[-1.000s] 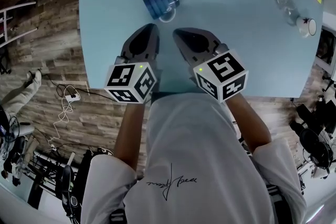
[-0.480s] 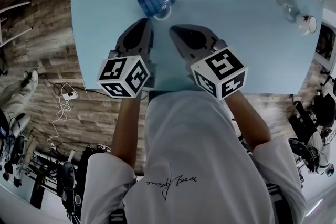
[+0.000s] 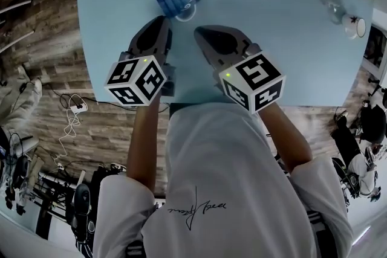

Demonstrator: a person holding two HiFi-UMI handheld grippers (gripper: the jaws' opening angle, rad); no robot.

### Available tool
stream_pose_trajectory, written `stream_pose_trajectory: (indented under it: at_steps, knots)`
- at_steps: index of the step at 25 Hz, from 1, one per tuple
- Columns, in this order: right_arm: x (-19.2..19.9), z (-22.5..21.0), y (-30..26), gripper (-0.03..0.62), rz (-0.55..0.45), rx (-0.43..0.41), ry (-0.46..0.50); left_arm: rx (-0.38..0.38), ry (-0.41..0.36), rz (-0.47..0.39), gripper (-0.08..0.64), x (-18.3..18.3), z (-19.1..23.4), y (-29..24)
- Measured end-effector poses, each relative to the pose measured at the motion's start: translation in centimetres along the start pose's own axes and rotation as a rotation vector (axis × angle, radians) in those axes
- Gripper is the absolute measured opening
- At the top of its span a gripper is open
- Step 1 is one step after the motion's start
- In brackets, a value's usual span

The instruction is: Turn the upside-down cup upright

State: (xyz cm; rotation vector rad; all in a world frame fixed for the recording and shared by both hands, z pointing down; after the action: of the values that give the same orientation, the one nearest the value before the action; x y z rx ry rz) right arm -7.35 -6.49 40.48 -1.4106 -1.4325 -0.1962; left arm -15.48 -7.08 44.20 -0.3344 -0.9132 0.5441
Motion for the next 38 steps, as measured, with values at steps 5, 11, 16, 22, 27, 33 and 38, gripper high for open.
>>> stream_pose_trajectory:
  at_steps: [5, 11, 16, 22, 27, 33, 38]
  knots:
    - [0.1, -0.1, -0.3, 0.021, 0.001, 0.0, -0.005, 0.024, 0.038, 0.028, 0.089, 0.6, 0.3, -0.7]
    - [0.0, -0.5, -0.2, 0.021, 0.003, 0.008, -0.011, 0.032, 0.049, 0.039, 0.089, 0.7, 0.4, -1.2]
    - [0.2, -1.0, -0.2, 0.021, 0.006, 0.012, -0.018, 0.037, 0.057, 0.04, 0.089, 0.8, 0.3, -1.7]
    - [0.1, -0.8, -0.5, 0.021, 0.005, 0.015, -0.02, 0.052, 0.077, 0.025, 0.087, 0.4, 0.5, -1.6]
    - [0.0, -1.0, -0.6, 0.021, 0.004, 0.02, -0.022, 0.069, 0.091, 0.02, 0.08, 0.1, 0.4, -1.6]
    - [0.0, -1.6, -0.9, 0.021, 0.0, 0.036, -0.021, 0.086, 0.106, 0.015, 0.063, 0.1, 0.2, -1.7]
    - [-0.4, -3.7, -1.8, 0.021, -0.003, 0.076, -0.002, 0.09, 0.101, 0.019, 0.057, 0.2, 0.0, -1.6]
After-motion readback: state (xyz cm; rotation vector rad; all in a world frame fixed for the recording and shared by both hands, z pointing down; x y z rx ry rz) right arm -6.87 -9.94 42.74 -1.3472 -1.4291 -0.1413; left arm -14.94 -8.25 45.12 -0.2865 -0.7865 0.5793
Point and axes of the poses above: the fingertips, and each gripper's own axes: y backward along the fingers, z to its left, x out of its underside, the point moved 1 cm from there along y, backward along the fingers, and after that the axes turned 6 degrees about -z, right-handed, at the moved point
